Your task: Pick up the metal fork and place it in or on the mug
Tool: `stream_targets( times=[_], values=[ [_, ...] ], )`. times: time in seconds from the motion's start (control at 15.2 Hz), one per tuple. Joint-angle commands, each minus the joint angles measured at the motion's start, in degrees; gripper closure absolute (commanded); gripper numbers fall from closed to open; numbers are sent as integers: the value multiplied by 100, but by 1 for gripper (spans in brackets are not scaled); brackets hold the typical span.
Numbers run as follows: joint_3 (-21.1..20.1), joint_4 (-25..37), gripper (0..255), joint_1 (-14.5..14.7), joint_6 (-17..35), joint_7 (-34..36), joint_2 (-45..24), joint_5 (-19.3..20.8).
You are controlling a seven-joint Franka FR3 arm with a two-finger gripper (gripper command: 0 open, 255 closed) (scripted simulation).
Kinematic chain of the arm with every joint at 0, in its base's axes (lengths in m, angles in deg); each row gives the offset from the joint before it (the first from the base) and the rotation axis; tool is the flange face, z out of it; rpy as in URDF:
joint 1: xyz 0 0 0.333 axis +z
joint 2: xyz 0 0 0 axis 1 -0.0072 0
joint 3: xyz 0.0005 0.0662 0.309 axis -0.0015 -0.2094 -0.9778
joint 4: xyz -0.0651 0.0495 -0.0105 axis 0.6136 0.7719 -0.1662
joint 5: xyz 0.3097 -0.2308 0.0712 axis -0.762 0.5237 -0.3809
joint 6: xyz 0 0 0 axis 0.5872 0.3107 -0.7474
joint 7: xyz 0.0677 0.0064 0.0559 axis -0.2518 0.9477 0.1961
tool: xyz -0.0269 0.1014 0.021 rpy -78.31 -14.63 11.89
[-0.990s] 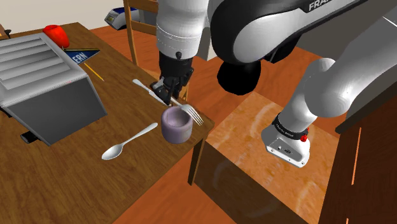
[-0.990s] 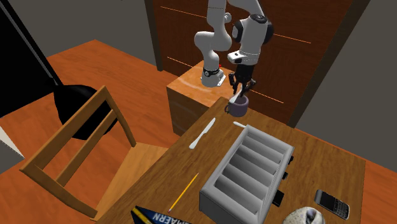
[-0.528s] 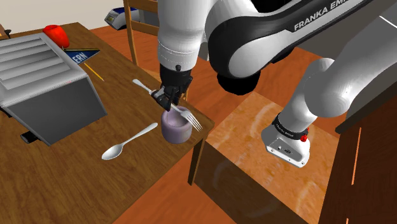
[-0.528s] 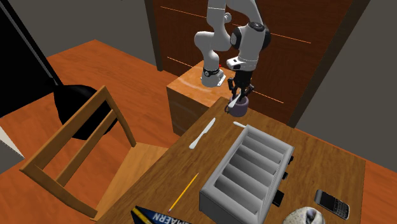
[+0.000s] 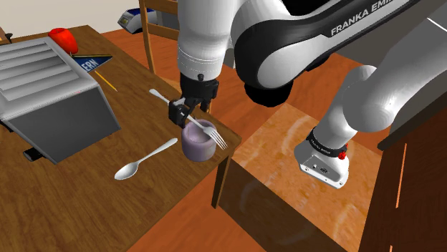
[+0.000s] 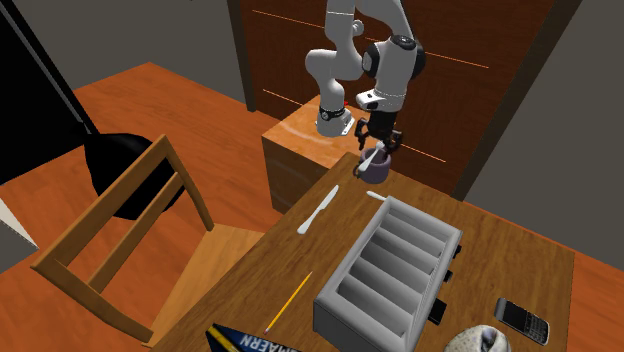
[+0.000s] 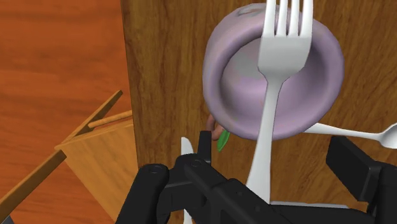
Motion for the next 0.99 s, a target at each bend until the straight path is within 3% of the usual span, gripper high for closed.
stream_targets(
  times=[0.0,0.13,0.4,0.92],
  values=[
    [0,0,0,0,0,0,0,0],
    [0,0,0,0,0,0,0,0],
    [128,389,0,92,-764,-177,423,-228],
    [129,389,0,93,-764,-177,423,-227]
  ],
)
